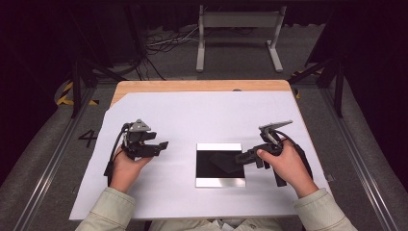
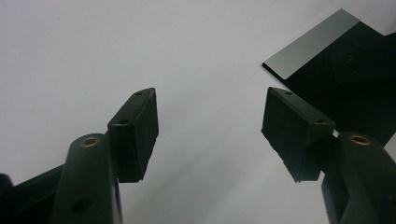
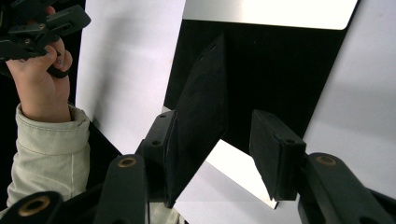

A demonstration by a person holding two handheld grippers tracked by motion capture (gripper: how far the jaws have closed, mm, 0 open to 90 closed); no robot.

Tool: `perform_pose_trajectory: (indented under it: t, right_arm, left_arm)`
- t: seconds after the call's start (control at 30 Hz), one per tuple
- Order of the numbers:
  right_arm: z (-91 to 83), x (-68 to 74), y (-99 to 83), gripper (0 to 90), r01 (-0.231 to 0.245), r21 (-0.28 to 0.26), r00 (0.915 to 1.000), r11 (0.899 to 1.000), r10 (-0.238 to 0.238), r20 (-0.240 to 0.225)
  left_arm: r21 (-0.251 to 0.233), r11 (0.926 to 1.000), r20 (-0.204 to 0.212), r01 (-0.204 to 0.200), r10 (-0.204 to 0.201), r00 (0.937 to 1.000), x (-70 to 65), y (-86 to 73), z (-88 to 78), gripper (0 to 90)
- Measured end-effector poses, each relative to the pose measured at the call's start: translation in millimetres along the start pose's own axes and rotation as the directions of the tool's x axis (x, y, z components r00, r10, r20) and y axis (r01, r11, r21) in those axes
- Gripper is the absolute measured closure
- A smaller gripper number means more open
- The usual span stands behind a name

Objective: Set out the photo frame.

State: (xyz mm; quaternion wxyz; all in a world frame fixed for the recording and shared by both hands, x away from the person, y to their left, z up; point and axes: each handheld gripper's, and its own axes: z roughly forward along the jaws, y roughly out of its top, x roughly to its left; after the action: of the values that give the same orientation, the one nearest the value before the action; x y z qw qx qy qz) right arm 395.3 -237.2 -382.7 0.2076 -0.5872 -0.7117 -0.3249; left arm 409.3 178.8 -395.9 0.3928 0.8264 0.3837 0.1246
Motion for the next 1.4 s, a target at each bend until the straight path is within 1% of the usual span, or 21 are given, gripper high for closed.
perform_pose_trajectory:
  t: [0.07, 0.17, 0.47, 0.53, 0.57, 0.7, 0.77, 0.8, 0.9, 1.07, 1.17, 1.2, 1.27, 1.4]
  right_arm:
    - [2.8, -0.3, 0.2, 52.6, -0.001, 0.008, 1.0, 1.0, 0.001, -0.003]
    - [7.2, -0.3, 0.4, 52.8, -0.005, 0.014, 1.0, 1.0, 0.005, 0.001]
    - [18.3, 0.8, 2.1, 53.1, -0.015, 0.045, 0.9994, 0.999, 0.017, -0.03]
    - [20.7, 0.5, 2.2, 53.2, -0.006, 0.049, 0.9994, 0.999, 0.008, -0.035]
    - [21.5, 1.0, 2.3, 53.3, -0.009, 0.053, 0.9993, 0.999, 0.011, -0.037]
    - [24.4, 1.7, 3.1, 56.2, -0.003, 0.064, 0.9988, 0.998, 0.006, -0.049]
    - [25.0, 2.4, 3.4, 59.5, -0.005, 0.069, 0.9983, 0.998, 0.009, -0.058]
    - [25.2, 2.8, 3.4, 60.1, -0.004, 0.07, 0.9978, 0.998, 0.008, -0.065]
    - [24.8, 3.4, 3.7, 61.8, 0.006, 0.068, 0.9978, 0.998, -0.002, -0.067]
    - [24.0, 0.8, 3.6, 63.9, 0.011, 0.068, 0.9962, 0.998, -0.005, -0.087]
    - [23.9, 1.9, 2.8, 64.3, 0.029, 0.056, 0.996, 0.998, -0.024, -0.086]
    - [23.4, 2.8, 2.7, 64.8, 0.027, 0.058, 0.996, 0.998, -0.022, -0.087]
    - [22.4, 3.5, 2.3, 66.6, 0.032, 0.054, 0.9949, 0.998, -0.027, -0.097]
    - [19.9, 6.1, 0.9, 69.7, 0.058, 0.05, 0.992, 0.997, -0.052, -0.115]
  left_arm:
    - [-0.001, 1.0, -0.003, -0.007, 0.007, 1.0, 0.5, 0.1, -0.2, 36.8]
    - [-0.001, 1.0, 0.001, 0.001, -0.001, 1.0, 0.0, 0.0, -0.4, 36.8]
    - [-0.002, 1.0, 0.001, 0.001, -0.001, 1.0, 0.0, -0.1, -0.5, 36.8]
    - [-0.002, 1.0, 0.001, 0.0, 0.0, 1.0, 0.0, 0.0, -0.6, 36.8]
    - [-0.002, 1.0, 0.001, 0.0, 0.0, 1.0, 0.0, 0.0, -0.7, 36.8]
    - [-0.001, 1.0, 0.001, 0.001, -0.001, 1.0, -0.1, -0.1, -0.5, 36.8]
    - [-0.002, 1.0, 0.001, 0.001, -0.001, 1.0, 0.0, -0.1, -0.5, 36.8]
    - [-0.002, 1.0, 0.0, 0.001, -0.001, 1.0, 0.2, -0.1, -0.5, 36.8]
    - [-0.003, 1.0, -0.001, 0.0, 0.0, 1.0, 0.6, -0.1, -0.6, 36.8]
    - [-0.001, 1.0, 0.001, 0.001, -0.001, 1.0, 0.3, -0.1, -0.5, 36.8]
    - [-0.003, 1.0, -0.001, 0.0, 0.0, 1.0, 0.6, -0.1, -0.4, 36.8]
    - [-0.003, 1.0, -0.002, 0.0, 0.0, 1.0, 0.6, -0.1, -0.5, 36.8]
    - [-0.002, 1.0, 0.001, 0.002, -0.002, 1.0, 0.3, -0.1, -0.7, 36.8]
    - [-0.002, 1.0, 0.001, 0.0, 0.0, 1.0, 0.2, -0.1, -0.9, 36.8]
